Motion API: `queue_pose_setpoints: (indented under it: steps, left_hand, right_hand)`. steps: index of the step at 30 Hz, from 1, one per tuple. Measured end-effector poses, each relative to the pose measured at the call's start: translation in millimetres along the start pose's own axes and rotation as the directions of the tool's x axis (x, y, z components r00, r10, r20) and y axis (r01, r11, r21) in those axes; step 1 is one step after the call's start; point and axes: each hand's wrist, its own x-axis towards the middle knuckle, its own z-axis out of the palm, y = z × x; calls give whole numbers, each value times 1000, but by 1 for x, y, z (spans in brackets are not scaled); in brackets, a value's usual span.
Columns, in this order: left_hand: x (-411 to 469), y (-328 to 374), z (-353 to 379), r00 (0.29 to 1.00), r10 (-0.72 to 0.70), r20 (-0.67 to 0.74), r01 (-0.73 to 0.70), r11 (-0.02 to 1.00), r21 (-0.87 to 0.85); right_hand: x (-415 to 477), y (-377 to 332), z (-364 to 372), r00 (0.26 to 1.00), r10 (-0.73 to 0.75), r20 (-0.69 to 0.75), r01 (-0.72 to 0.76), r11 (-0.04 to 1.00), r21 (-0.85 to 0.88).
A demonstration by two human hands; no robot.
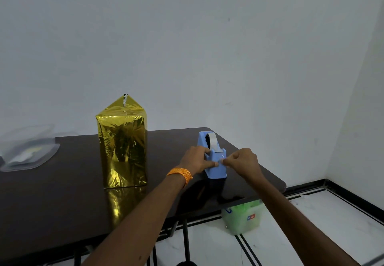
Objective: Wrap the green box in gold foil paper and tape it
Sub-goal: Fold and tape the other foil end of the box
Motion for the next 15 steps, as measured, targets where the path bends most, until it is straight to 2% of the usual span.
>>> queue_pose_setpoints:
  steps: [3,6,8,11,15]
  left_hand:
    - [-1,2,0,1000,-2,-1,2,1000,3]
    - [-5,3,-3,1000,2,20,-3,998,69]
    - [-7,4,-10,999,8,-36,-6,998,57]
    - [-12,9,-38,978,-25,-205,1,993,-115]
    - [-29,20,-101,956,-78,-284,-35,927,-373]
  right_hand:
    - [1,-2,-6,998,14,60,-5,988,-157]
    - [-2,1,-11,994,-58,93,71,986,-148]
    - [-6,-7,-15,986,-143,89,147,988,-40]
    - [-9,-31,-19,964,-234,127,205,957,207]
    - [-7,-70,-9,929,-342,142,291,911,292]
